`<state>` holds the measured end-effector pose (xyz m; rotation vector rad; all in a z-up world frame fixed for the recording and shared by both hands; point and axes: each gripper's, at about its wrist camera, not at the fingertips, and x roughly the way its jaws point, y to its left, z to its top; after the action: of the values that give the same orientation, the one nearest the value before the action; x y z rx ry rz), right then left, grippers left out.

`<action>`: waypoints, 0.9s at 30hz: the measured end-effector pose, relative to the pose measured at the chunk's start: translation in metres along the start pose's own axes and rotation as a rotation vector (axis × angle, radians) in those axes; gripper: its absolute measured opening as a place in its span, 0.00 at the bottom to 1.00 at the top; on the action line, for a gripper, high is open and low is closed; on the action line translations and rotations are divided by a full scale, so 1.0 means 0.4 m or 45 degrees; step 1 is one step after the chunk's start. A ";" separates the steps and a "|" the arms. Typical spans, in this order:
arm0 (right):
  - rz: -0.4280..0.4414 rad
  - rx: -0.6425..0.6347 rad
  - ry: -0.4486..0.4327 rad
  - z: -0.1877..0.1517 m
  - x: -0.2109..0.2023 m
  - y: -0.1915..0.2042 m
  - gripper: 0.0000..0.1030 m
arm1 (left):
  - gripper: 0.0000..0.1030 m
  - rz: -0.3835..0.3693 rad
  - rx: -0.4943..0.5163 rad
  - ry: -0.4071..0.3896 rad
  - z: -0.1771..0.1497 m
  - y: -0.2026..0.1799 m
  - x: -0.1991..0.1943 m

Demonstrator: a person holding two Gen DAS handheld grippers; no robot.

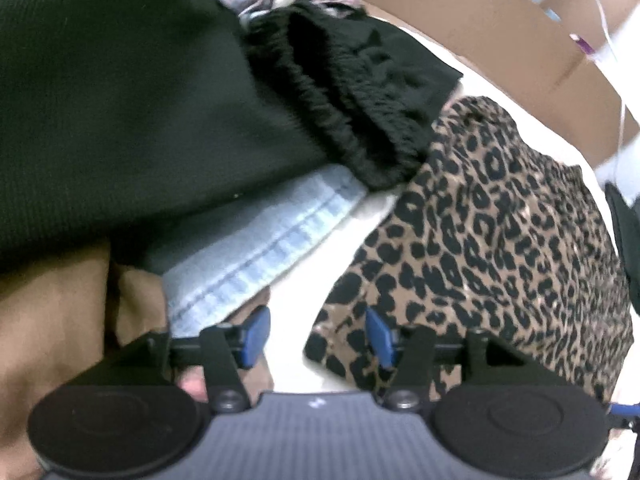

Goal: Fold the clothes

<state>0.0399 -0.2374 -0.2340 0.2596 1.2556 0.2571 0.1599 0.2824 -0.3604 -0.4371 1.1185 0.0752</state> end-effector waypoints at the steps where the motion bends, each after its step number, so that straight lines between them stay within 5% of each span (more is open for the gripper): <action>1: 0.013 -0.005 -0.018 0.009 -0.009 0.008 0.46 | 0.55 0.003 0.002 -0.003 0.008 -0.002 0.025; 7: -0.061 -0.094 -0.091 0.052 0.020 0.036 0.45 | 0.52 0.001 0.025 -0.027 0.015 -0.009 0.090; 11: -0.140 -0.112 -0.090 0.053 0.061 0.014 0.26 | 0.33 -0.040 0.000 -0.013 0.016 -0.005 0.119; 15: -0.161 -0.111 -0.022 0.012 0.098 -0.010 0.25 | 0.09 -0.045 -0.015 0.014 0.019 0.007 0.110; 27: -0.170 -0.185 0.095 -0.013 0.067 0.006 0.26 | 0.04 -0.101 -0.092 0.005 0.065 0.025 0.118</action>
<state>0.0425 -0.2261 -0.2589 0.0410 1.3152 0.2437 0.2003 0.2938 -0.3957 -0.5455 1.1035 0.0452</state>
